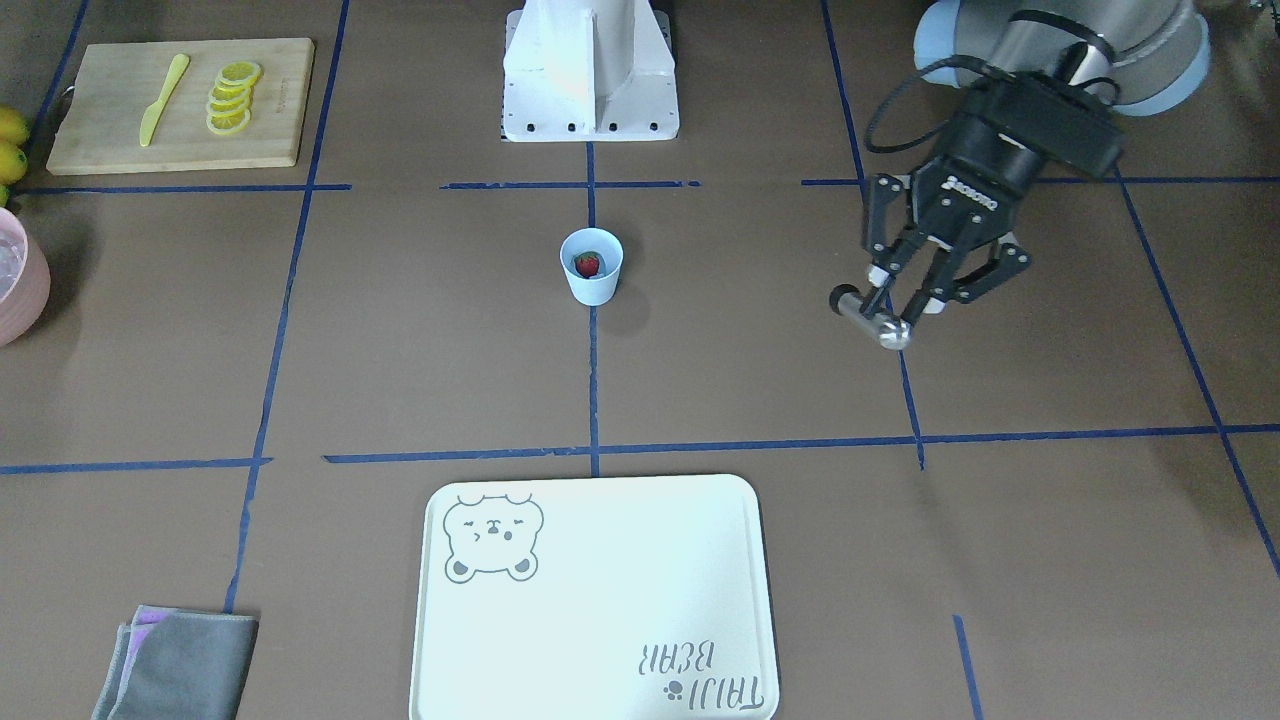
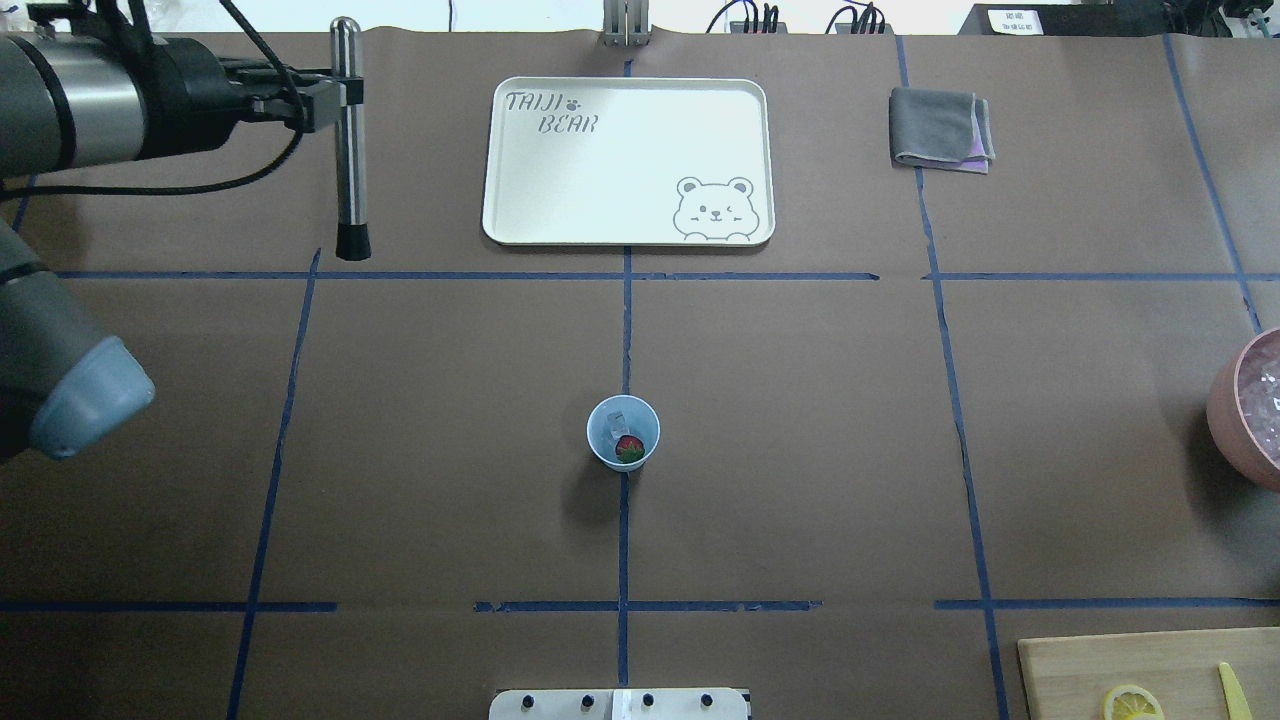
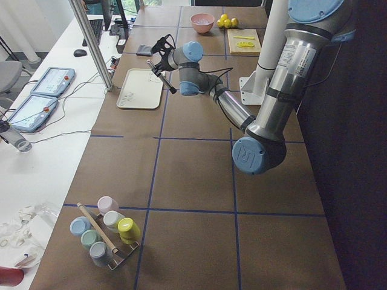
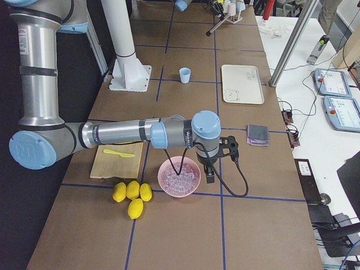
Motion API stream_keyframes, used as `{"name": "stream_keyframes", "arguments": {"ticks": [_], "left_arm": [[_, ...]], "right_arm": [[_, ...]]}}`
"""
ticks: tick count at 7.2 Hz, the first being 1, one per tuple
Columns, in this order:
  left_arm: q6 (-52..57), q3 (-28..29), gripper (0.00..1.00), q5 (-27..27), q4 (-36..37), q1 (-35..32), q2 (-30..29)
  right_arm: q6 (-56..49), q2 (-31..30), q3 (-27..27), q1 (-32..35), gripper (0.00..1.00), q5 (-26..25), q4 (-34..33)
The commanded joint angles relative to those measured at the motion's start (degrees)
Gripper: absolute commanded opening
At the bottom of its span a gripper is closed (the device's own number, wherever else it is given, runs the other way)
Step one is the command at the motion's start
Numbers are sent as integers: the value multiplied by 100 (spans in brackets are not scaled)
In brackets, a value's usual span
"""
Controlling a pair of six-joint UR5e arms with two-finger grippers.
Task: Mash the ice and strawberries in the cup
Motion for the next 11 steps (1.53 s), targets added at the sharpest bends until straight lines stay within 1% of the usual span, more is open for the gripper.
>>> {"name": "stream_keyframes", "arguments": {"ticks": [1,2,3,4,5,6,7,8,9,11], "left_arm": [[97,-54,0,-1460,1767,-862,102],[194,-54,0,-1665,2131,-882,425],[360,-2,0,-1981,2152,-917,837],[544,16,0,-2045,2161,-934,1311],[911,16,0,-2124,2370,-1039,1638],[1620,-1,0,-2133,3207,-1171,1658],[2245,77,0,-2098,3833,-1189,1650],[2521,330,0,-2124,3979,-1198,1711],[2785,663,0,-2151,3971,-1198,1842],[2989,1383,0,-2290,3919,-1268,1852]], "right_arm": [[18,1,-8,0,99,57,-7],[18,1,-8,0,99,74,-8],[9,1,-16,0,99,66,-16],[9,1,-60,0,99,22,-8],[1,1,-60,0,99,4,-8],[1,-16,-60,0,99,-5,-8],[1,-16,-78,0,99,-5,-8],[1,-16,-104,0,99,4,-8],[1,-8,-157,0,99,-5,1],[18,-8,-219,-9,99,13,1]]}}
